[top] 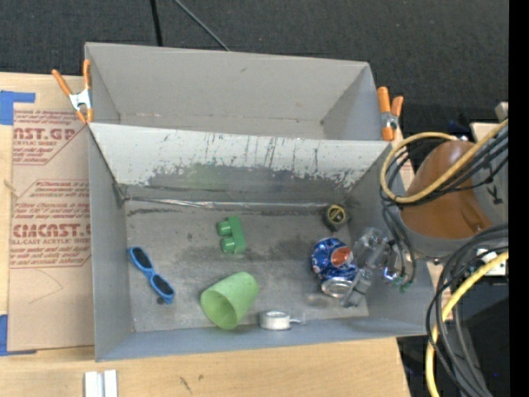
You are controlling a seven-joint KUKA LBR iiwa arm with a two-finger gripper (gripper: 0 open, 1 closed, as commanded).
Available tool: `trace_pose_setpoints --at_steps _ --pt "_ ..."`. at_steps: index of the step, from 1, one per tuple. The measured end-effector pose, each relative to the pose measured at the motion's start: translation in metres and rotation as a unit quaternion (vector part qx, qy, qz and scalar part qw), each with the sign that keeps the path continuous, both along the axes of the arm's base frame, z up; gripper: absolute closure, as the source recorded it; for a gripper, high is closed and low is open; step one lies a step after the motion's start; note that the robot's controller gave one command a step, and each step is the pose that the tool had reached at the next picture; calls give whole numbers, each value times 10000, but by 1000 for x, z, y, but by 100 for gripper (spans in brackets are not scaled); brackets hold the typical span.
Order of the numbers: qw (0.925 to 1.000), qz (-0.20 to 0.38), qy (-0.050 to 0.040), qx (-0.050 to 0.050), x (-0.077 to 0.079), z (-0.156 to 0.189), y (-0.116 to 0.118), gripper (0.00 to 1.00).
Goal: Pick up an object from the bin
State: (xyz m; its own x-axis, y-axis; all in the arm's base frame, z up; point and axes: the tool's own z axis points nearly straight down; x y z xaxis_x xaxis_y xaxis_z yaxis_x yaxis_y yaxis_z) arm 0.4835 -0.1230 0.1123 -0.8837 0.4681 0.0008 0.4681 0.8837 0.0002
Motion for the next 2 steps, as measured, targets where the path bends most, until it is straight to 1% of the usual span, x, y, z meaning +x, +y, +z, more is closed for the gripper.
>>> trace_pose_setpoints --at_steps 1,2 --pt "9999 -122 20 3 -1 -45 13 0" --pt "9999 -122 23 0 -1 -46 13 0"
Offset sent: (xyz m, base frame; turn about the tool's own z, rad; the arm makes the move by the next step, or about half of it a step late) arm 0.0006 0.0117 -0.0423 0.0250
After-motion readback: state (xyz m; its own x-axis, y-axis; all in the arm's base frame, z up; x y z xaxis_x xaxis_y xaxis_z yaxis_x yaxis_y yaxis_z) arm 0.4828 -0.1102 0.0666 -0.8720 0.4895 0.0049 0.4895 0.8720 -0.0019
